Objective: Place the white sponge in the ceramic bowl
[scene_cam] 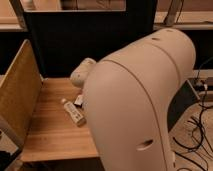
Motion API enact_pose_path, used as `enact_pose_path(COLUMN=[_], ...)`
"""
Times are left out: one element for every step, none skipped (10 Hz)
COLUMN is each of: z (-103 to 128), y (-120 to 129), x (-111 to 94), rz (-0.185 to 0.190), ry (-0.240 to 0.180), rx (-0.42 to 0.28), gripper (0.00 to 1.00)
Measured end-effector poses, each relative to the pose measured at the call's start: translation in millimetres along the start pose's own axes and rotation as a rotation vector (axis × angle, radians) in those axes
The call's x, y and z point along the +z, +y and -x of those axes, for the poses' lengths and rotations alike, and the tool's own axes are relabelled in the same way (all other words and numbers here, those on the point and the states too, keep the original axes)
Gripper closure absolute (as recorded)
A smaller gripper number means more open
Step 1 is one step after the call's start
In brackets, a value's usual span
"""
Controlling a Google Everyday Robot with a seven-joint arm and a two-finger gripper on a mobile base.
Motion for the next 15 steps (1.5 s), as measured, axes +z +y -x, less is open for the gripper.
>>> enact_pose_path(z=[8, 18, 27, 33, 40, 43, 44, 40, 36, 34, 38, 39, 37, 36, 38], y=[-12, -27, -38, -54, -71, -81, -95, -113, -122, -126, -124, -123, -125, -125, -123], x=[-5, -5, -1, 6, 15, 22, 30, 41, 45, 47, 47, 47, 47, 47, 46], rz=[-0.026, -0.050, -0.063, -0.071, -0.065, -0.055, -0.040, -0.011, 0.001, 0.009, 0.010, 0.010, 0.009, 0.009, 0.009], ry=[0.008, 0.023, 0.040, 0.057, 0.064, 0.065, 0.055, 0.032, 0.023, 0.020, 0.014, 0.012, 0.013, 0.014, 0.013], rx=[-0.003, -0.005, -0.004, 0.007, 0.029, 0.046, 0.080, 0.146, 0.178, 0.198, 0.194, 0.194, 0.196, 0.198, 0.194], gripper=[1.00, 1.00, 1.00, 1.00, 1.00, 1.00, 0.99, 0.95, 0.94, 0.90, 0.80, 0.71, 0.63, 0.50, 0.40])
